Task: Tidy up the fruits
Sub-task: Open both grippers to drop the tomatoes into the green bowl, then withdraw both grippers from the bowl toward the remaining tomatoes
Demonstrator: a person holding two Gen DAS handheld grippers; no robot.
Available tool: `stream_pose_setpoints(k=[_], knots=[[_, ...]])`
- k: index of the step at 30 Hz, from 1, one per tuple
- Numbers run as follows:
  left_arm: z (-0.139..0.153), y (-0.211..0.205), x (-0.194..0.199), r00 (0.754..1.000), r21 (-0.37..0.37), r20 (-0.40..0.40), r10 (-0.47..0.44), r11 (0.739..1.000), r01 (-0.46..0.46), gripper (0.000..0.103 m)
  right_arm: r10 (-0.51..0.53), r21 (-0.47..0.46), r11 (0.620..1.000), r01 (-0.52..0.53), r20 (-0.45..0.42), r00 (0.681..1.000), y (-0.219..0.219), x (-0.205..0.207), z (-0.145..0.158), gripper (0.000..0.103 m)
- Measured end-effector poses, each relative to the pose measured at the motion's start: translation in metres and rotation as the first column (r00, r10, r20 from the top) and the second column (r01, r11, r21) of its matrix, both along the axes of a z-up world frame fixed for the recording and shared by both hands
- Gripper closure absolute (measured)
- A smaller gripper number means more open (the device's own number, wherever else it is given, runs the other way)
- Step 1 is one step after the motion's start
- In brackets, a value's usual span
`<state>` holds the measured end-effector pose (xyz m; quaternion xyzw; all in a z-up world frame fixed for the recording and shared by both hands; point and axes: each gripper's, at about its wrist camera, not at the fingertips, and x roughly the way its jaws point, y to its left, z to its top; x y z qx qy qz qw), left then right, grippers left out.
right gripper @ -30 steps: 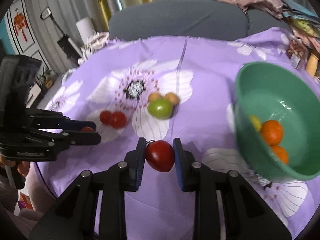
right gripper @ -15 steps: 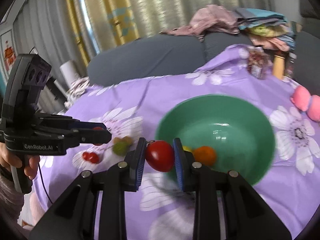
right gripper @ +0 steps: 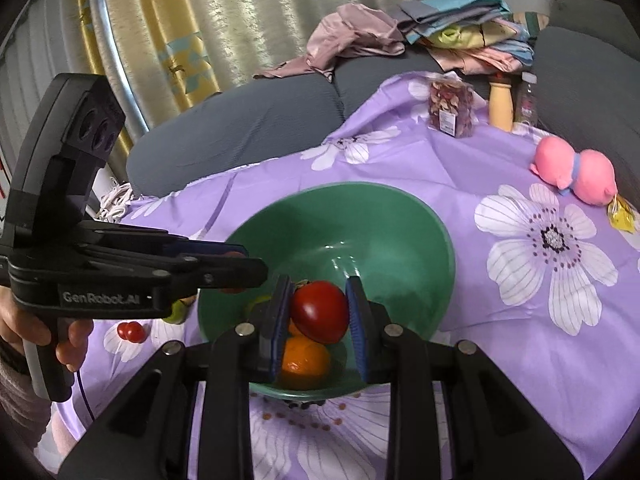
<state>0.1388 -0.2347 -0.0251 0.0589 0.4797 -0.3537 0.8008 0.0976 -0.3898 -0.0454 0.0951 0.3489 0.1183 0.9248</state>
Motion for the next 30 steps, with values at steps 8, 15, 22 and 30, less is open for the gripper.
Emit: stream_pose_setpoints(k=[8, 15, 22, 30], knots=[[0.000, 0.005, -0.001, 0.999, 0.010, 0.001, 0.038, 0.999, -0.038, 0.074, -0.014, -0.005, 1.000, 0.014, -0.023, 1.000, -0.002, 0.000, -0.006, 0.069], [0.011, 0.031, -0.013, 0.996, -0.005, 0.026, 0.082, 0.997, -0.081, 0.039, -0.028, -0.002, 1.000, 0.028, -0.022, 0.999, 0.000, -0.009, -0.002, 0.052], [0.007, 0.087, -0.033, 0.978, 0.031, 0.029, 0.206, 0.978, -0.207, 0.020, -0.026, 0.016, 1.000, 0.026, -0.024, 0.999, 0.007, -0.026, 0.003, 0.038], [-0.019, 0.154, -0.058, 0.939, 0.073, -0.024, 0.343, 0.937, -0.341, 0.020, 0.058, 0.009, 0.998, -0.057, -0.053, 0.997, 0.041, -0.040, 0.005, 0.028]])
